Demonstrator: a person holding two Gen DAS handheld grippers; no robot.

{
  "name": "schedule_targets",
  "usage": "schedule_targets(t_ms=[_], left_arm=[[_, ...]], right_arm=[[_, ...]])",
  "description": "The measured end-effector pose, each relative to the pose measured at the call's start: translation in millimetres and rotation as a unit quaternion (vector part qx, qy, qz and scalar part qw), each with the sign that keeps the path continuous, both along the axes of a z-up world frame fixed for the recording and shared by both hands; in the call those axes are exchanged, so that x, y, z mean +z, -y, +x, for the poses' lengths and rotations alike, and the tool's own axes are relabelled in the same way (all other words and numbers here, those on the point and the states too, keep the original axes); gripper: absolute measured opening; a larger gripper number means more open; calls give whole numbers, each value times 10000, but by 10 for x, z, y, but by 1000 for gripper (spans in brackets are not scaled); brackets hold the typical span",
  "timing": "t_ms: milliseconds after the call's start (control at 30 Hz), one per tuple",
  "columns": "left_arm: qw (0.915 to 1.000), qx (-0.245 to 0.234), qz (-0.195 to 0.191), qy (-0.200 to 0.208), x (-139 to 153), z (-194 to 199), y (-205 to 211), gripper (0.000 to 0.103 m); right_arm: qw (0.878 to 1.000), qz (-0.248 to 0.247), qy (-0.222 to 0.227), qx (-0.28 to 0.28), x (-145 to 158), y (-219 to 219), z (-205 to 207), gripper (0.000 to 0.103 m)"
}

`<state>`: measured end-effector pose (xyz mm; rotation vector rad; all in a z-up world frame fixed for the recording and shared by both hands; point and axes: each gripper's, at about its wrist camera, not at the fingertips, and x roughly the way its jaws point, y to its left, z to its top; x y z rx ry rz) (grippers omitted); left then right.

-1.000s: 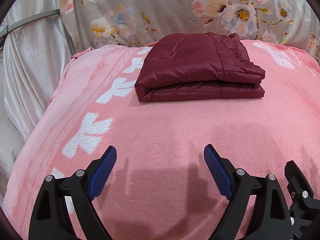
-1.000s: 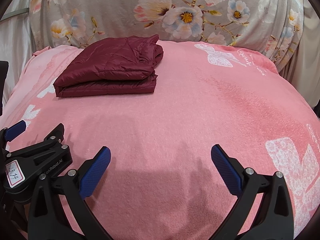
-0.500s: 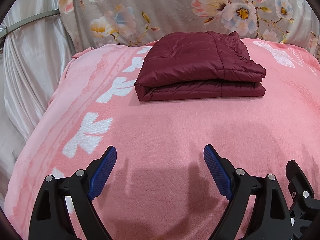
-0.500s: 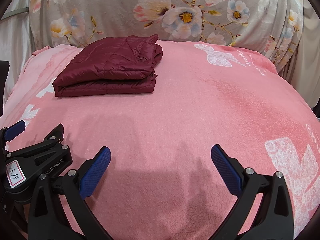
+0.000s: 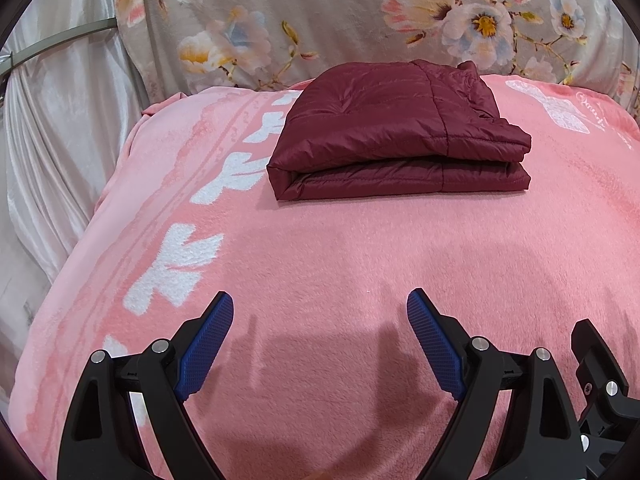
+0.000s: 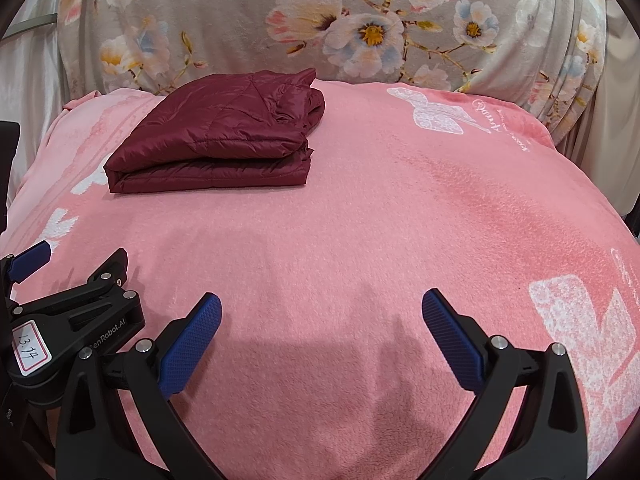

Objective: Fold large clothes

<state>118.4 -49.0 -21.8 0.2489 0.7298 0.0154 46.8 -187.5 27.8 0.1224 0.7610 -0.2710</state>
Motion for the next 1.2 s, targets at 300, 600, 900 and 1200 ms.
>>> schedule_targets(t_ms=[300,600,900,1200], left_arm=[[10000,-7,11,-27,-25,17,-1,86],[10000,-8,17,-21,-21,18,-6,86],[10000,-46,-6,-18,-22,14,-3,85],[10000,-86,-18,-17,-5,-3,10,83]], right_arm=[[10000,-7,-5,3,-1,15,-3,98],[10000,-8,-5,9,0,12,-1,98],[10000,-5,0,14,-2,24,-6,98],[10000,-18,-14,10,1,43,-12,98]])
